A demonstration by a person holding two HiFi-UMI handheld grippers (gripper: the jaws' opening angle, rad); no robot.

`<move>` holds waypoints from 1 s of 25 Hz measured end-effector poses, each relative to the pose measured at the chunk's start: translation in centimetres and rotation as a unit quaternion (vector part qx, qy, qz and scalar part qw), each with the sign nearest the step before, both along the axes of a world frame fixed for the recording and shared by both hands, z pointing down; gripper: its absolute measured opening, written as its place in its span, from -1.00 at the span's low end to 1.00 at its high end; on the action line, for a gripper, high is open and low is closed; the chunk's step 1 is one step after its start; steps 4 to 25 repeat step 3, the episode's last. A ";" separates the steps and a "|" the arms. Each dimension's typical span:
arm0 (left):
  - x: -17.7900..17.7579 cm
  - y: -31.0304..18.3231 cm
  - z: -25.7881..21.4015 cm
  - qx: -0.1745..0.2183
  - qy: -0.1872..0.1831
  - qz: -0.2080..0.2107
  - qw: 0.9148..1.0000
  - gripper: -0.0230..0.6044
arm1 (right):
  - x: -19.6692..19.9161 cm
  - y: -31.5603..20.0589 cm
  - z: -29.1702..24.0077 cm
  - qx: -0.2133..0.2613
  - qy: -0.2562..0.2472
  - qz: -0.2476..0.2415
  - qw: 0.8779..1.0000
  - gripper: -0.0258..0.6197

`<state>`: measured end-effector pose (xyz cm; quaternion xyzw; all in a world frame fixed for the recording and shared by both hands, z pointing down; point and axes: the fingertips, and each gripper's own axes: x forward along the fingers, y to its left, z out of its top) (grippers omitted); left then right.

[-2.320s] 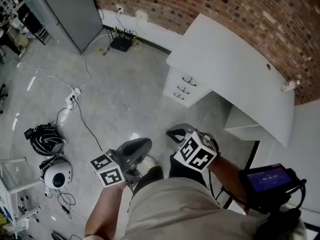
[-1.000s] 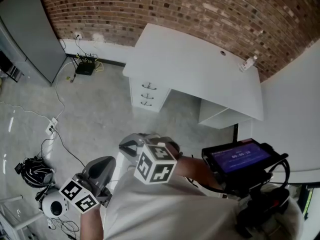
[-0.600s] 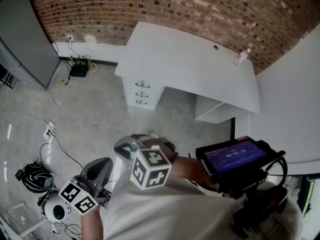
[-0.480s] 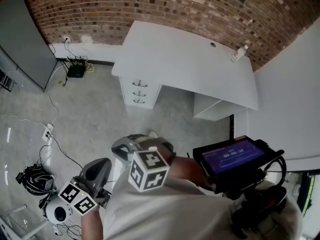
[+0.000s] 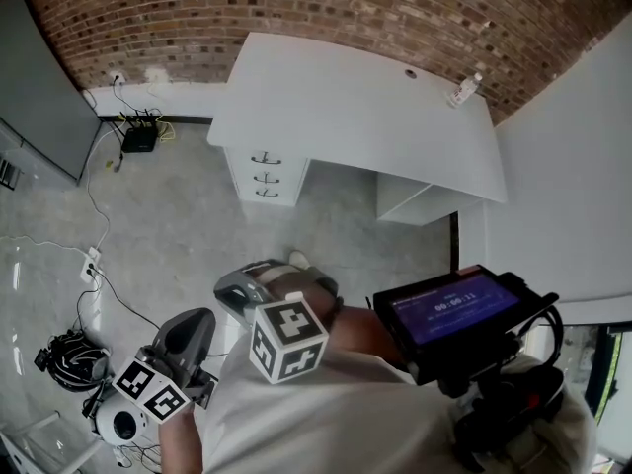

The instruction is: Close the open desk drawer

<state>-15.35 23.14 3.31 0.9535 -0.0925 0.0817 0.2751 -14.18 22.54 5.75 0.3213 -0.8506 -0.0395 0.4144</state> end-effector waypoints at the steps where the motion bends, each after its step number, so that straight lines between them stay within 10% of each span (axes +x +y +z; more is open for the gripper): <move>1: 0.2 -0.1 0.1 -0.001 0.000 0.000 1.000 -0.91 | 0.2 -0.1 0.1 0.002 0.003 0.000 1.000 -0.91; 25: 0.5 -0.2 0.3 -0.002 -0.001 0.001 1.000 -0.91 | 0.5 -0.3 0.2 0.005 0.008 -0.001 1.000 -0.91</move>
